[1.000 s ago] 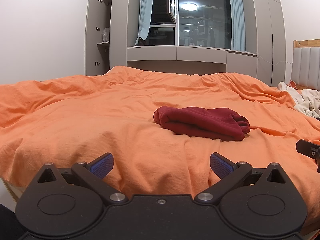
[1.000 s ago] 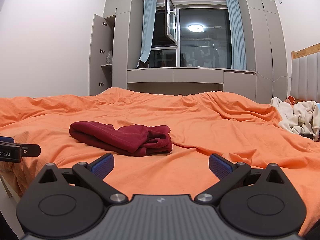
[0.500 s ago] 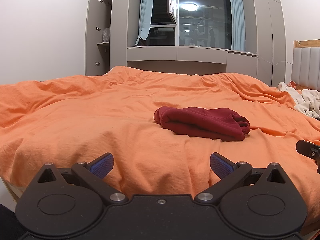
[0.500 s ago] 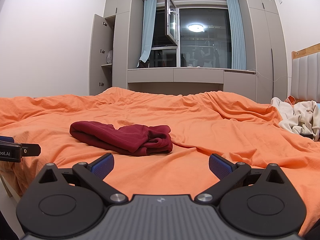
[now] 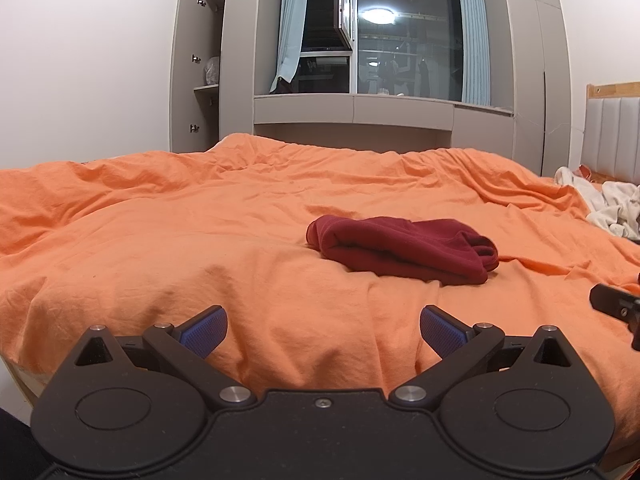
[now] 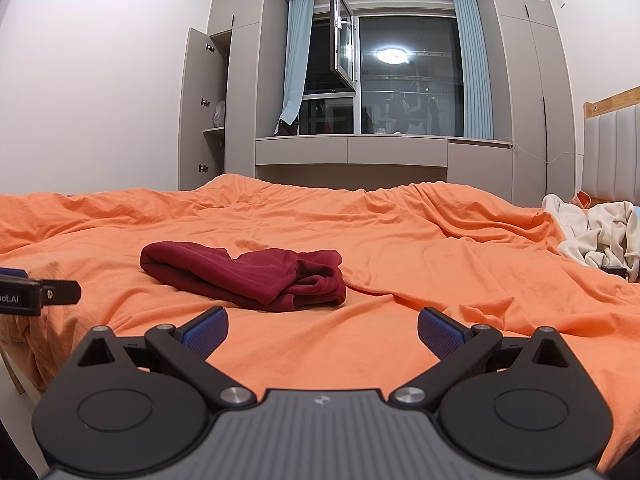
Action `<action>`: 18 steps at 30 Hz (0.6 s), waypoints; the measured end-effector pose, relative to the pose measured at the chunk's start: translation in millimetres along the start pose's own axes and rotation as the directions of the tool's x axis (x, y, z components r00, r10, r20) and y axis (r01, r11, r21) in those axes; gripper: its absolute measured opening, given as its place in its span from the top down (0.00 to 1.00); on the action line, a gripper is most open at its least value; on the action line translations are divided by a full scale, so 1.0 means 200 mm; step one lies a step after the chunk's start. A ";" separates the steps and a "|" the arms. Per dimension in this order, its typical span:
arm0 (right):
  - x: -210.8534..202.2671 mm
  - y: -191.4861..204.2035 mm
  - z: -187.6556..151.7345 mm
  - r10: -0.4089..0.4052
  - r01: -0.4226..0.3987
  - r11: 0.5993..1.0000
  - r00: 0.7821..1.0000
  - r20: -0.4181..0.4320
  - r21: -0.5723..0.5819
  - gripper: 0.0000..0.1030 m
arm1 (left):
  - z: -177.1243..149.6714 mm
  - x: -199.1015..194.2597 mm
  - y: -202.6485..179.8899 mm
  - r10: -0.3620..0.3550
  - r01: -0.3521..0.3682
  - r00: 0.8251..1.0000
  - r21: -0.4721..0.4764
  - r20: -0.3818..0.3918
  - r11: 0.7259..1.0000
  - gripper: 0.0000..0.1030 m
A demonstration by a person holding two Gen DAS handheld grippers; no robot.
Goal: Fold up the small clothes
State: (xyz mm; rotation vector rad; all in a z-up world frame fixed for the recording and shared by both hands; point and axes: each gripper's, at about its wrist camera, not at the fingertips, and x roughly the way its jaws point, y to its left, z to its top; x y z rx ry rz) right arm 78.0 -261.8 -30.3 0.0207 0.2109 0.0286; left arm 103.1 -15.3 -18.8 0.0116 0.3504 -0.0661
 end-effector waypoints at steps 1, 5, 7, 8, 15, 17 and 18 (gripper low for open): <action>0.00 0.00 0.00 0.000 0.000 1.000 1.000 0.000 0.000 0.00 | 0.01 -0.01 0.00 0.005 -0.005 1.000 -0.003 0.008 1.000 0.01; 0.00 0.00 0.00 0.000 0.000 1.000 1.000 0.000 0.001 0.00 | 0.02 -0.02 -0.05 0.140 -0.142 0.989 0.049 0.041 0.989 0.01; 0.00 0.00 0.00 0.000 0.000 1.000 1.000 0.000 0.000 0.00 | 0.02 -0.02 -0.07 0.193 -0.197 0.980 0.083 0.055 0.977 0.01; 0.00 0.00 0.00 0.001 -0.001 1.000 1.000 0.000 0.000 0.00 | 0.03 -0.02 -0.08 0.201 -0.206 0.978 0.092 0.061 0.974 0.00; 0.00 0.00 0.00 0.001 -0.001 1.000 1.000 0.000 0.000 0.00 | 0.02 -0.06 -0.09 0.178 -0.187 0.980 0.105 0.089 0.977 0.00; 0.00 0.00 0.00 0.001 -0.001 1.000 1.000 0.000 0.000 0.00 | 0.02 -0.06 -0.09 0.177 -0.187 0.980 0.109 0.092 0.976 0.00; 0.00 0.00 0.00 0.001 -0.001 1.000 1.000 0.000 -0.001 0.00 | 0.02 -0.06 -0.09 0.178 -0.188 0.980 0.112 0.092 0.976 0.00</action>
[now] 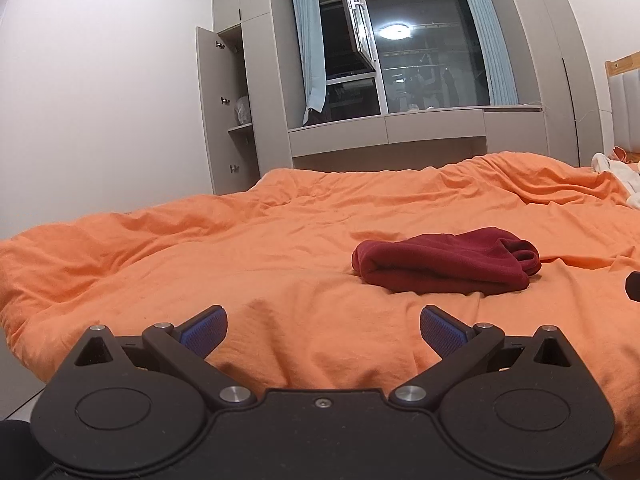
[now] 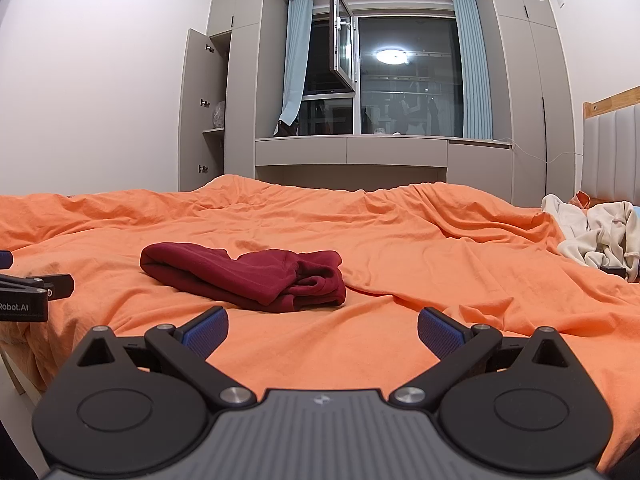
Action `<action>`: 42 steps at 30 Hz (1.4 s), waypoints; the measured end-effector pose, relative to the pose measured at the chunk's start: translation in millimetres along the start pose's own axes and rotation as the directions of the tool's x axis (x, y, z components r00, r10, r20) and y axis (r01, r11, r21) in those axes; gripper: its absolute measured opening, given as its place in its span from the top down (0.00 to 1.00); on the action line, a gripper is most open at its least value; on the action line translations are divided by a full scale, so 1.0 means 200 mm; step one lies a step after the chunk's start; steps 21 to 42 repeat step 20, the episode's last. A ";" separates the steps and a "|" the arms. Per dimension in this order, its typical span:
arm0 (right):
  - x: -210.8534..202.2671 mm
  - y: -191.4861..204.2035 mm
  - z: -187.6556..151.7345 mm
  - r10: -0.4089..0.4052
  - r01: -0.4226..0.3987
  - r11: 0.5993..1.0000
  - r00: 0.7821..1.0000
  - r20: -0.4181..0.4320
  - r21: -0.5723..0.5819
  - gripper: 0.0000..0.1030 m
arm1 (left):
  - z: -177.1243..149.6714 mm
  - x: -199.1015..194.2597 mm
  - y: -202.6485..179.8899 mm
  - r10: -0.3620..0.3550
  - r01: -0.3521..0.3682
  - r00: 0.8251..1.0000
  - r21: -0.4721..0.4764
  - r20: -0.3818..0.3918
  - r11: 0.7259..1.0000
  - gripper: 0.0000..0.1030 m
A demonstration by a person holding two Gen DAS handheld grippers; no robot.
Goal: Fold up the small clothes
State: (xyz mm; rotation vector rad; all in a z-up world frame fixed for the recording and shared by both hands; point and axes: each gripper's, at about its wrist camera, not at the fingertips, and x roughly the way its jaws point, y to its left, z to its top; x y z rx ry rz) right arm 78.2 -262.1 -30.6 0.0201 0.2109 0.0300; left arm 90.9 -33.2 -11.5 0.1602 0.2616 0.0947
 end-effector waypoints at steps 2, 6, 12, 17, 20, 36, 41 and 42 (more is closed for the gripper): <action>0.00 0.00 0.00 -0.001 0.001 1.000 1.000 0.000 0.001 0.00 | 0.00 0.00 0.00 0.000 0.000 1.000 0.007 0.000 1.000 0.00; 0.00 0.00 0.00 -0.001 0.001 1.000 1.000 0.000 0.001 0.00 | -0.01 -0.01 -0.01 -0.002 0.002 1.000 0.013 -0.001 1.000 0.00; 0.00 0.00 0.00 0.000 0.000 1.000 1.000 0.000 0.001 0.00 | -0.01 -0.01 -0.01 -0.002 0.002 1.000 0.015 -0.001 1.000 0.00; 0.00 0.00 0.00 -0.001 0.001 1.000 1.000 0.000 0.001 0.00 | -0.01 -0.01 -0.01 -0.002 0.002 1.000 0.015 -0.006 1.000 0.00; 0.00 0.00 0.00 -0.001 0.001 1.000 1.000 0.000 0.001 0.00 | -0.01 -0.01 -0.01 -0.003 0.003 1.000 0.015 -0.006 1.000 0.00; 0.00 0.00 0.00 -0.001 0.001 1.000 1.000 0.000 0.001 0.00 | -0.01 -0.01 -0.01 -0.003 0.003 1.000 0.015 -0.006 1.000 0.00; 0.00 0.00 0.00 -0.001 0.001 1.000 1.000 0.000 0.001 0.00 | -0.01 -0.01 -0.01 -0.003 0.003 1.000 0.015 -0.006 1.000 0.00; 0.00 0.00 0.00 -0.001 0.001 1.000 1.000 0.000 0.001 0.00 | -0.01 -0.01 -0.01 -0.003 0.003 1.000 0.015 -0.006 1.000 0.00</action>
